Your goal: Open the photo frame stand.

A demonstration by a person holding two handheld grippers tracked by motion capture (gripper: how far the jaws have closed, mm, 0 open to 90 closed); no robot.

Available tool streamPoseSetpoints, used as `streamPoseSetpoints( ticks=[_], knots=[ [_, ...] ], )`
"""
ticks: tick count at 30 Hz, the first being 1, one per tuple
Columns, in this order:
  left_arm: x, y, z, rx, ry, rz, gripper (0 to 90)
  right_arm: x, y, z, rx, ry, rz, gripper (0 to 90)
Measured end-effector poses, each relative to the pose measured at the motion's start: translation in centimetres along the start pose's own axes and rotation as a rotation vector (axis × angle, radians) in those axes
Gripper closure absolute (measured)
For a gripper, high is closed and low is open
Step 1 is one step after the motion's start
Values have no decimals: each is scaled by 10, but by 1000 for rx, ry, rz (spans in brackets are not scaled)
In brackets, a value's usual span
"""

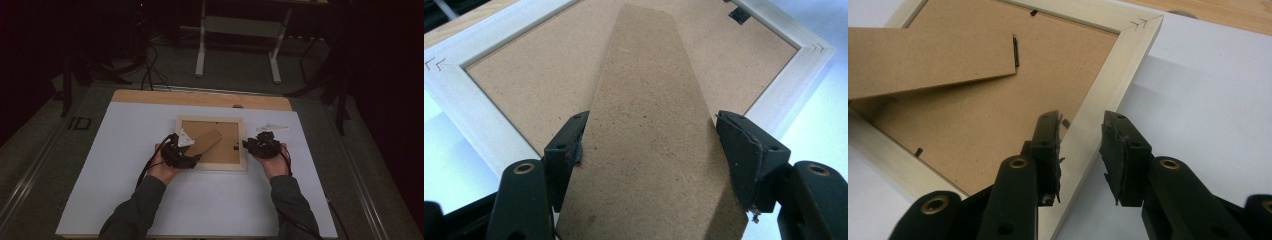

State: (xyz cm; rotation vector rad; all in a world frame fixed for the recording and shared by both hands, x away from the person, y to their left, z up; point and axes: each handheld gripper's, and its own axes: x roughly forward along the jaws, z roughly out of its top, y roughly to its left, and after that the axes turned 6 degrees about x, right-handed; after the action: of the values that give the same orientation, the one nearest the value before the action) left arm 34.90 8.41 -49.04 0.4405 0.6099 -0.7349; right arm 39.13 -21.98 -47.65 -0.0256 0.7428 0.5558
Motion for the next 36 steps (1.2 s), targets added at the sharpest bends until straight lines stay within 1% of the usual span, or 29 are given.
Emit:
streamPoseSetpoints(
  ticks=[5,8,10,16,17,19,21,23,27,28,30,33,34,36],
  knots=[
    [-1,-3,-1,11,-12,16,358,2,0,3,-10,11,12,652],
    [-2,-5,-2,25,-17,26,358,3,-1,4,-2,14,17,652],
    [-2,-6,-3,24,-22,32,358,5,-2,4,4,17,18,653],
    [-4,-9,-3,40,-30,45,357,11,-3,5,17,27,20,657],
    [-4,-9,-3,40,-30,45,357,12,-4,6,22,28,20,656],
    [-6,-11,-3,54,-37,56,357,14,-5,7,38,28,24,638],
    [-6,-12,-4,54,-40,58,357,15,-6,7,45,28,23,627],
    [-6,-12,-5,63,-44,63,357,16,-9,9,68,23,28,602],
    [-6,-14,-6,67,-52,69,357,17,-12,10,81,25,37,586],
    [-7,-15,-7,74,-54,74,356,19,-13,11,93,26,53,573],
    [-8,-16,-7,87,-57,80,356,19,-14,12,99,27,62,563],
    [-8,-17,-7,92,-63,85,356,20,-15,12,108,27,68,562],
    [-9,-18,-7,98,-63,90,356,20,-16,13,121,28,76,562],
    [-9,-18,-7,106,-64,94,356,20,-16,14,122,30,79,558]
  ],
)
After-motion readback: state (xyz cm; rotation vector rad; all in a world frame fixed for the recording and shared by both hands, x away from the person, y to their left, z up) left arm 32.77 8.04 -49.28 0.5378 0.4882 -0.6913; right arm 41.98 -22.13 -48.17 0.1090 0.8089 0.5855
